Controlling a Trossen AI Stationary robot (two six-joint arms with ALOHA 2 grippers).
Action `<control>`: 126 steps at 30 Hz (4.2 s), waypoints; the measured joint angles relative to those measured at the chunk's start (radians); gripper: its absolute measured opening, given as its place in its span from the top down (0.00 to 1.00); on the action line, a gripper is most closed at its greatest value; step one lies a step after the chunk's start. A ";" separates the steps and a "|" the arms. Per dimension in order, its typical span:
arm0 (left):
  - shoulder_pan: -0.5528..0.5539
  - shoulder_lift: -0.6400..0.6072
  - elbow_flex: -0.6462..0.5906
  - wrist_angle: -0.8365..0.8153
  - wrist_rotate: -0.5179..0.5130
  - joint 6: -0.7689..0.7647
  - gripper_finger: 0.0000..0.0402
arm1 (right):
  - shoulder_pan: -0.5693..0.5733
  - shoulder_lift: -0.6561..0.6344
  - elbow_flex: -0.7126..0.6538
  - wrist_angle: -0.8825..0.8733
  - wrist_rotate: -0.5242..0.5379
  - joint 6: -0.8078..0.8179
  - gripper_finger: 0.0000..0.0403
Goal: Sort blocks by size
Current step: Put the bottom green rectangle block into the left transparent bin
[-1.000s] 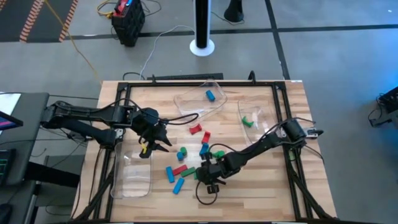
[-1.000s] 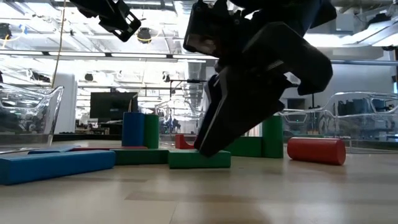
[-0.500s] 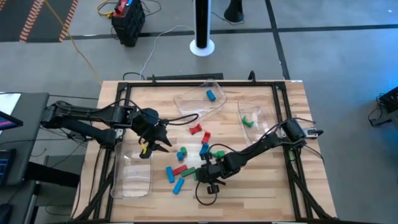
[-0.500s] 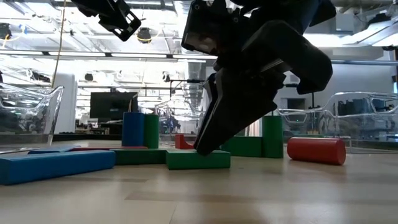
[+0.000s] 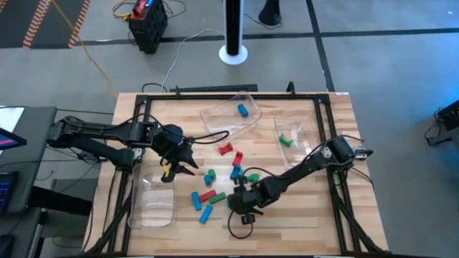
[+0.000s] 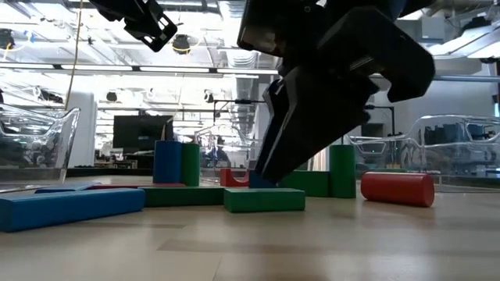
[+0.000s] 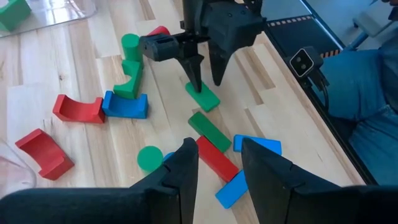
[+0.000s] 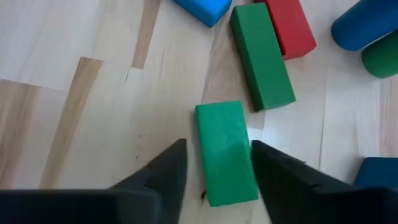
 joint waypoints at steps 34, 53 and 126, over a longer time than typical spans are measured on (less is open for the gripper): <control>-0.024 0.000 0.000 0.007 -0.005 0.003 0.70 | -0.023 0.071 -0.035 0.046 -0.031 0.017 0.58; -0.027 0.000 0.000 0.054 -0.033 0.016 0.70 | -0.020 0.084 0.181 -0.239 0.117 -0.050 0.62; -0.062 0.078 0.001 0.534 -0.235 -0.225 0.75 | 0.048 0.077 0.624 -0.382 1.195 -0.680 0.61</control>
